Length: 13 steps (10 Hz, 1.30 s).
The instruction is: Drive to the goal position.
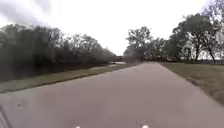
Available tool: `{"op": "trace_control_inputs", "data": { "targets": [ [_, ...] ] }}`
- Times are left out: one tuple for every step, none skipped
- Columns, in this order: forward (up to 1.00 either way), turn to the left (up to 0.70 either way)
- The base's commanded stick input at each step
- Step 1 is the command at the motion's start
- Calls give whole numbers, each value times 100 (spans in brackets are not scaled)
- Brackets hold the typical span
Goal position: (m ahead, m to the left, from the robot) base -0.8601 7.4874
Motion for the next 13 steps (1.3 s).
{"op": "trace_control_inputs", "data": {
  "targets": [
    [0,70],
    [0,70],
    [0,70],
    [0,70],
    [0,70],
    [0,70],
    [0,70],
    [0,70],
    [0,70],
    [0,70],
    [0,70],
    [0,70],
    [0,70]
  ]
}}
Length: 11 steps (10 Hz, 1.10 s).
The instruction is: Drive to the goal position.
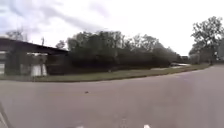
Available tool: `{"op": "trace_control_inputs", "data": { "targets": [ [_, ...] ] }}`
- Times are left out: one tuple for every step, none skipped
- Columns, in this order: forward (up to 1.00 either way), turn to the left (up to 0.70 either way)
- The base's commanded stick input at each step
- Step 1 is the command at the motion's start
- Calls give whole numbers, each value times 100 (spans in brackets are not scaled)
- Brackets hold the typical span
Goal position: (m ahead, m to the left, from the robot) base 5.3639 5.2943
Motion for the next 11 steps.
{"op": "trace_control_inputs", "data": {
  "targets": [
    [0,70],
    [0,70],
    [0,70],
    [0,70],
    [0,70],
    [0,70],
    [0,70],
    [0,70],
    [0,70],
    [0,70],
    [0,70]
  ]
}}
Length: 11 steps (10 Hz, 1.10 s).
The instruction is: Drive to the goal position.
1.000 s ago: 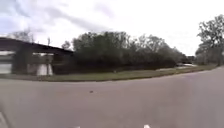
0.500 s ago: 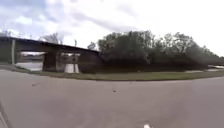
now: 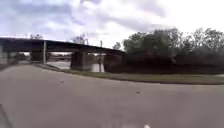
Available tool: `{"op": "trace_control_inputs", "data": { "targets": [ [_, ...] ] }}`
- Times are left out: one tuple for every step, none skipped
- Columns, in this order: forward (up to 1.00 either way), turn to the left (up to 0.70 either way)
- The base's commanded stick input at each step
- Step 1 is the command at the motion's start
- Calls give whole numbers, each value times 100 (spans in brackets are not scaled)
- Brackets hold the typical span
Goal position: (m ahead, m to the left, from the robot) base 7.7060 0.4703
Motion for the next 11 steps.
{"op": "trace_control_inputs", "data": {
  "targets": [
    [0,70],
    [0,70],
    [0,70],
    [0,70],
    [4,66],
    [37,33],
    [70,0],
    [70,0],
    [70,0],
    [70,0],
    [70,0]
  ]
}}
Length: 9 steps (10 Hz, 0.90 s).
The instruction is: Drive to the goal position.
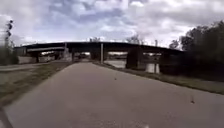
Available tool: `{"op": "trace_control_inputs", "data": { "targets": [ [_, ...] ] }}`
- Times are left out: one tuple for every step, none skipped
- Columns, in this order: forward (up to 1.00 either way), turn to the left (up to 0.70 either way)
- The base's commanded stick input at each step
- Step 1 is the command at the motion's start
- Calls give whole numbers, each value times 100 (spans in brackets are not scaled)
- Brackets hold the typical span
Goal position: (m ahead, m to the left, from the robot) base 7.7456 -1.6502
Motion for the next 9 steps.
{"op": "trace_control_inputs", "data": {
  "targets": [
    [70,0],
    [70,0],
    [70,0],
    [70,0],
    [70,0],
    [70,0],
    [70,0],
    [70,0],
    [70,0]
  ]
}}
